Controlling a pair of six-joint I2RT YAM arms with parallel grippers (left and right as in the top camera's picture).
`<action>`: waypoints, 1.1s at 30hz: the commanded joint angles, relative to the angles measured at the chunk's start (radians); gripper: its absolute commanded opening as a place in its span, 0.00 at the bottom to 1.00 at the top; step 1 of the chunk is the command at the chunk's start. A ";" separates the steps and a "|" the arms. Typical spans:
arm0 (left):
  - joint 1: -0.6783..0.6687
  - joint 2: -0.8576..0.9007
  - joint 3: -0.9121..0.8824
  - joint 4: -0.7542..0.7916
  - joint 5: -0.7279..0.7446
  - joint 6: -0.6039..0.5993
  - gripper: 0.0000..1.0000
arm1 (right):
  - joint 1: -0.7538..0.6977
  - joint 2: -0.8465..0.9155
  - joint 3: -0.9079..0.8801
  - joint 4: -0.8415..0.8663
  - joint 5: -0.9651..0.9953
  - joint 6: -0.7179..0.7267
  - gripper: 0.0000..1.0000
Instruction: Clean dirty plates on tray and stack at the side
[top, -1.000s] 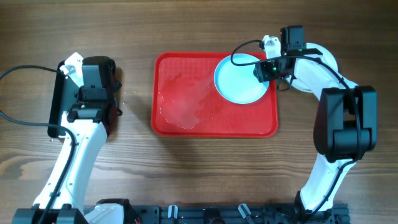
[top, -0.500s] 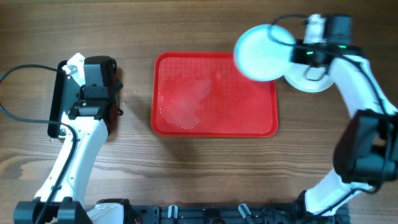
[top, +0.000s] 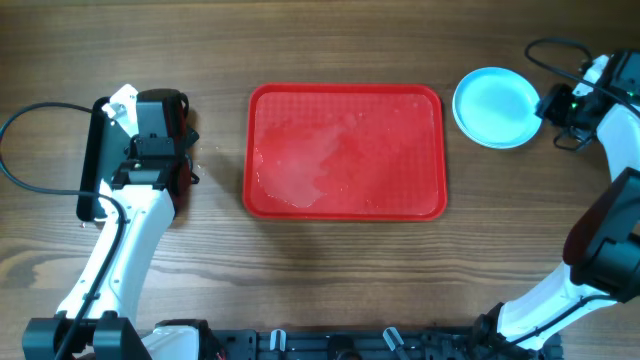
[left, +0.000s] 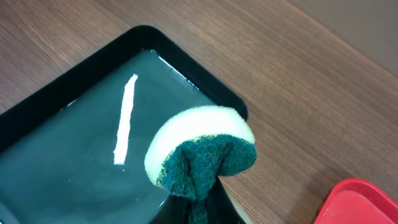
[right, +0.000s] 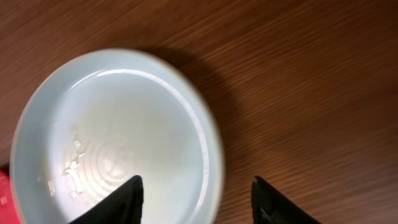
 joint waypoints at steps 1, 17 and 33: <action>0.014 0.016 0.001 0.032 0.006 -0.007 0.04 | 0.060 0.020 0.003 -0.045 -0.116 0.006 0.60; 0.385 -0.079 0.001 0.179 0.553 -0.025 0.96 | 0.461 -0.460 0.003 -0.104 -0.122 0.055 0.76; 0.385 -0.280 0.001 -0.173 0.570 -0.025 1.00 | 0.646 -0.651 0.003 -0.402 -0.065 0.208 1.00</action>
